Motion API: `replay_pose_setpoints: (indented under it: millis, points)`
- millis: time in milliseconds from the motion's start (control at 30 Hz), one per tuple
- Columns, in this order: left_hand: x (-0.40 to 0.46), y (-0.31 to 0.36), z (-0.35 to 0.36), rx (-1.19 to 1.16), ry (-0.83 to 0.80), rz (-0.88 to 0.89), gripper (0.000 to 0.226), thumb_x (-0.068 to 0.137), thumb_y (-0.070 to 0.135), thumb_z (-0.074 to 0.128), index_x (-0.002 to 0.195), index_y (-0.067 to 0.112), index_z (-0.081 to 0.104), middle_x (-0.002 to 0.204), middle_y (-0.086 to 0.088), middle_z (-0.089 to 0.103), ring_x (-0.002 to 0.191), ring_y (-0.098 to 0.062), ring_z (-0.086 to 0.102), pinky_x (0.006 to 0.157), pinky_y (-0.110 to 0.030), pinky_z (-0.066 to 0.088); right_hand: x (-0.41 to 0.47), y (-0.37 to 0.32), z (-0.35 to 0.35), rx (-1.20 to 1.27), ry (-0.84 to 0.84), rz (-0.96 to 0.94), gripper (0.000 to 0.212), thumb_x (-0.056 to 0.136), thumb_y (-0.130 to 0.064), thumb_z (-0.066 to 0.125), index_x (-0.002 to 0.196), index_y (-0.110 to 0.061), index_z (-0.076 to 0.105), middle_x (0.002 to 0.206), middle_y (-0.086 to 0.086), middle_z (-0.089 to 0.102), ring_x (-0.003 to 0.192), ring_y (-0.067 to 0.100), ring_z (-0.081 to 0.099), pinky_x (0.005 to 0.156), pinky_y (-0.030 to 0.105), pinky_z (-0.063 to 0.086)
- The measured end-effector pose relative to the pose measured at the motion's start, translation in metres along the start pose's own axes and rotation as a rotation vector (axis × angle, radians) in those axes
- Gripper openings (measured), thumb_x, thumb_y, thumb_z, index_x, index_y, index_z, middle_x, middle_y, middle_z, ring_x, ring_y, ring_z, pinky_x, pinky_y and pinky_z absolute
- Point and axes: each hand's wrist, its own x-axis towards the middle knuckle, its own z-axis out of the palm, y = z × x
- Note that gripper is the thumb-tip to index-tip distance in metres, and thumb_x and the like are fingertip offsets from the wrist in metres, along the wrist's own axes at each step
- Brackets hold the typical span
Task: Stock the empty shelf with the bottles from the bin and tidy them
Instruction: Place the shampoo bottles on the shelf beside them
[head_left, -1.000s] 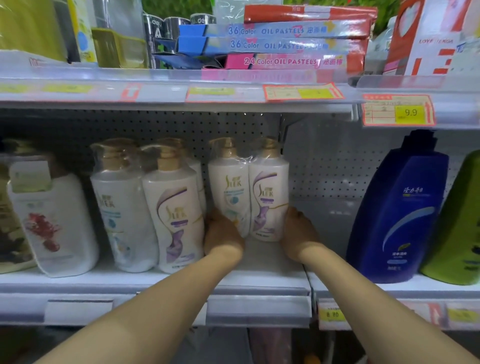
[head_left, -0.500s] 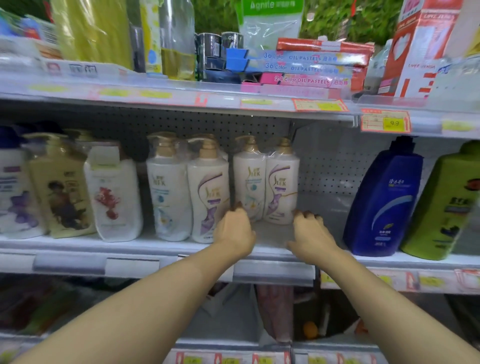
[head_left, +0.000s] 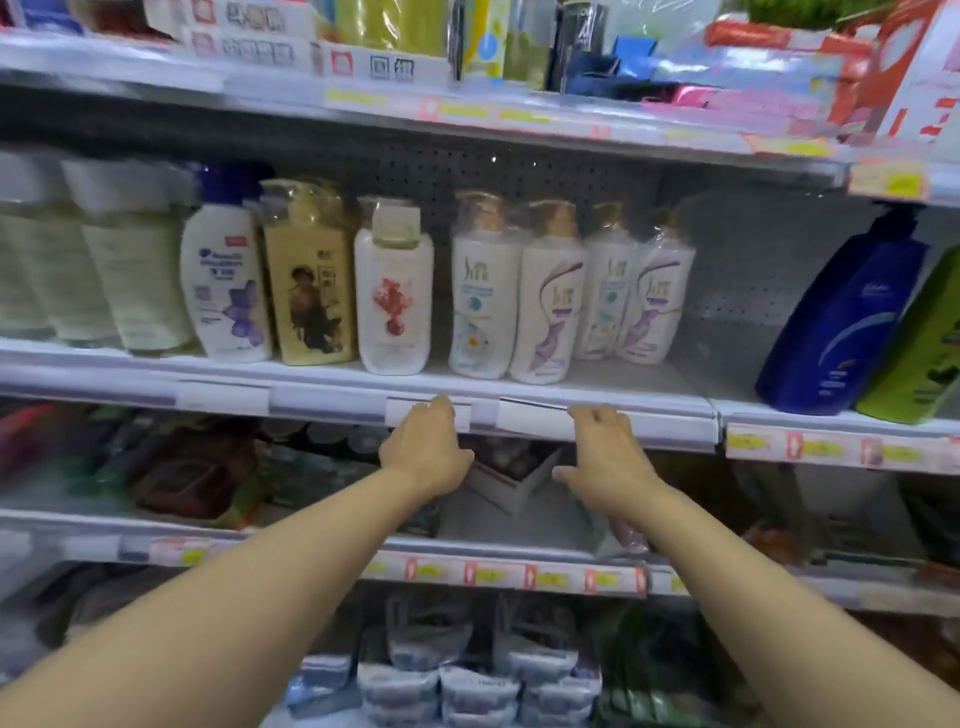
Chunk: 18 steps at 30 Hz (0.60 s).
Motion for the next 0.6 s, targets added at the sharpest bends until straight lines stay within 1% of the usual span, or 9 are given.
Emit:
replay_pose_setpoints:
  millis: [67,133,200,333,467,600]
  points:
    - [-0.014,-0.032,0.001,0.016,-0.029,-0.028,0.049,0.086,0.035,0.065,0.125,0.014,0.043,0.127,-0.009,0.050,0.114,-0.030,0.053,0.088,-0.041,0.048,-0.011,-0.022,0.019,0.007,-0.046,0.002,0.065,0.088,-0.029,0.066,0.139,-0.009,0.031,0.139,0.015,0.031,0.131,0.033,0.028,0.103,0.039,0.036]
    - [-0.026,-0.063,0.005,0.028,-0.076,-0.061,0.050,0.086,0.036,0.065,0.124,0.014,0.043,0.126,-0.010,0.049,0.113,-0.031,0.053,0.088,-0.042,0.049,-0.021,-0.042,0.039,0.013,-0.094,0.006,0.065,0.088,-0.029,0.066,0.139,-0.009,0.030,0.138,0.015,0.031,0.130,0.034,0.028,0.100,0.039,0.038]
    - [-0.039,-0.094,0.010,0.040,-0.123,-0.088,0.049,0.086,0.035,0.066,0.124,0.013,0.044,0.126,-0.011,0.049,0.112,-0.030,0.053,0.090,-0.043,0.049,-0.030,-0.060,0.062,0.015,-0.142,0.002,0.068,0.089,-0.030,0.065,0.141,-0.009,0.028,0.138,0.015,0.030,0.131,0.035,0.028,0.101,0.040,0.038]
    - [-0.062,-0.150,0.026,0.071,-0.172,-0.171,0.051,0.086,0.034,0.066,0.127,0.015,0.044,0.129,-0.010,0.049,0.116,-0.031,0.051,0.091,-0.041,0.047,-0.046,-0.091,0.109,0.011,-0.236,0.014,0.068,0.088,-0.030,0.064,0.141,-0.009,0.027,0.139,0.015,0.029,0.131,0.034,0.027,0.104,0.039,0.036]
    - [-0.083,-0.200,0.046,0.051,-0.267,-0.236,0.048,0.084,0.035,0.068,0.121,0.013,0.047,0.122,-0.011,0.051,0.111,-0.031,0.054,0.089,-0.041,0.049,-0.058,-0.113,0.157,0.019,-0.339,0.022,0.068,0.088,-0.030,0.066,0.141,-0.010,0.028,0.141,0.014,0.029,0.133,0.033,0.029,0.103,0.038,0.036]
    - [-0.103,-0.242,0.072,0.043,-0.343,-0.312,0.048,0.082,0.030,0.069,0.121,0.012,0.049,0.120,-0.014,0.051,0.112,-0.034,0.054,0.092,-0.041,0.047,-0.069,-0.127,0.208,0.015,-0.455,0.021,0.067,0.088,-0.027,0.065,0.140,-0.009,0.028,0.139,0.016,0.030,0.130,0.035,0.030,0.103,0.040,0.038]
